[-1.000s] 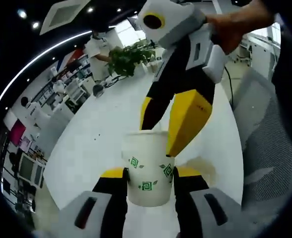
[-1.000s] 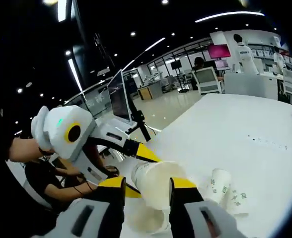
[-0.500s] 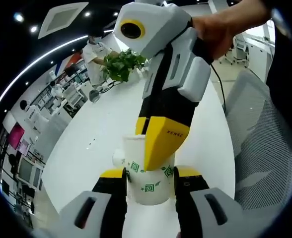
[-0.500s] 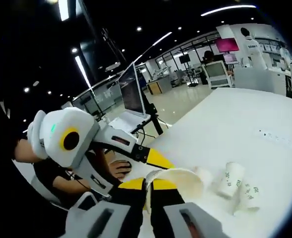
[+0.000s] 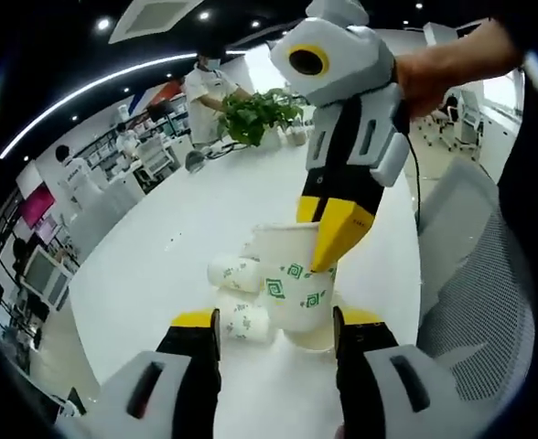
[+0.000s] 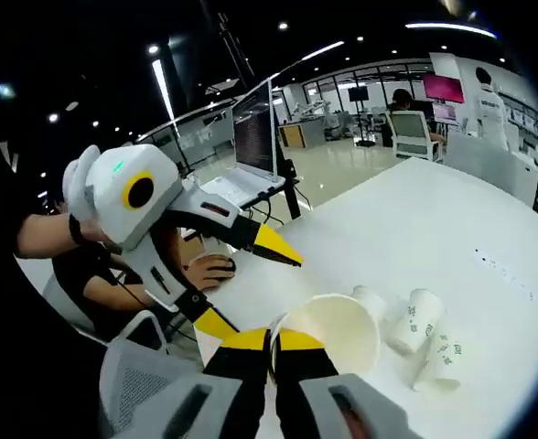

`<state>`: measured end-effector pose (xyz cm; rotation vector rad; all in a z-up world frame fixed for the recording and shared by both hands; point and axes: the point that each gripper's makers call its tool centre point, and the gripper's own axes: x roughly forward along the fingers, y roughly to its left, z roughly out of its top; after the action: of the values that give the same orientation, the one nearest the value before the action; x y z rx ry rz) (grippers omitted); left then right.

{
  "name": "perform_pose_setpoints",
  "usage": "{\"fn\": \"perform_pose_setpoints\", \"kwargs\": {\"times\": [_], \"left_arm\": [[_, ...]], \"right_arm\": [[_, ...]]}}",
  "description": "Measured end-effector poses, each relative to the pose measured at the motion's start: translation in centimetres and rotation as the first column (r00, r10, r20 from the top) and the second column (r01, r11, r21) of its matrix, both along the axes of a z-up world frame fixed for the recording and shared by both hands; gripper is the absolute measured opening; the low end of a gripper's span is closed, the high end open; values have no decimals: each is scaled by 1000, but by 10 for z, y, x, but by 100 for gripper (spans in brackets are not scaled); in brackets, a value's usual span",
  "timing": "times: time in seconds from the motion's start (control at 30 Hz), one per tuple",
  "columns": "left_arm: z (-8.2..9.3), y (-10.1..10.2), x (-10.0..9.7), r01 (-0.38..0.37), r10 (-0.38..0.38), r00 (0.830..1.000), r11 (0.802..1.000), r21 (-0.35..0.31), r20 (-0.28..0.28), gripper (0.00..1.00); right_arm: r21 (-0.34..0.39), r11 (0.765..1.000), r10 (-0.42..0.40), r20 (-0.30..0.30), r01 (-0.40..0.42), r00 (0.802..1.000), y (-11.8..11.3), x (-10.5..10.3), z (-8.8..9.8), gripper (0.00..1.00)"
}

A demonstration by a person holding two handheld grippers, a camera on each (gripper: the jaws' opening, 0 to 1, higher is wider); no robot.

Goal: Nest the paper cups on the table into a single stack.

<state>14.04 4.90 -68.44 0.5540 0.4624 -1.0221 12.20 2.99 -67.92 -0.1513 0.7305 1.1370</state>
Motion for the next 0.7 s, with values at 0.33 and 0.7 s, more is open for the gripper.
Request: {"fn": "perform_pose_setpoints", "kwargs": {"times": [0.33, 0.7], "left_arm": [[-5, 15, -11, -51, 51, 998, 999, -17, -27, 49], [-6, 24, -17, -85, 84, 996, 996, -27, -42, 51]], "right_arm": [[-104, 993, 66, 21, -63, 998, 5, -12, -17, 0], [-174, 978, 122, 41, -113, 992, 11, -9, -29, 0]]}}
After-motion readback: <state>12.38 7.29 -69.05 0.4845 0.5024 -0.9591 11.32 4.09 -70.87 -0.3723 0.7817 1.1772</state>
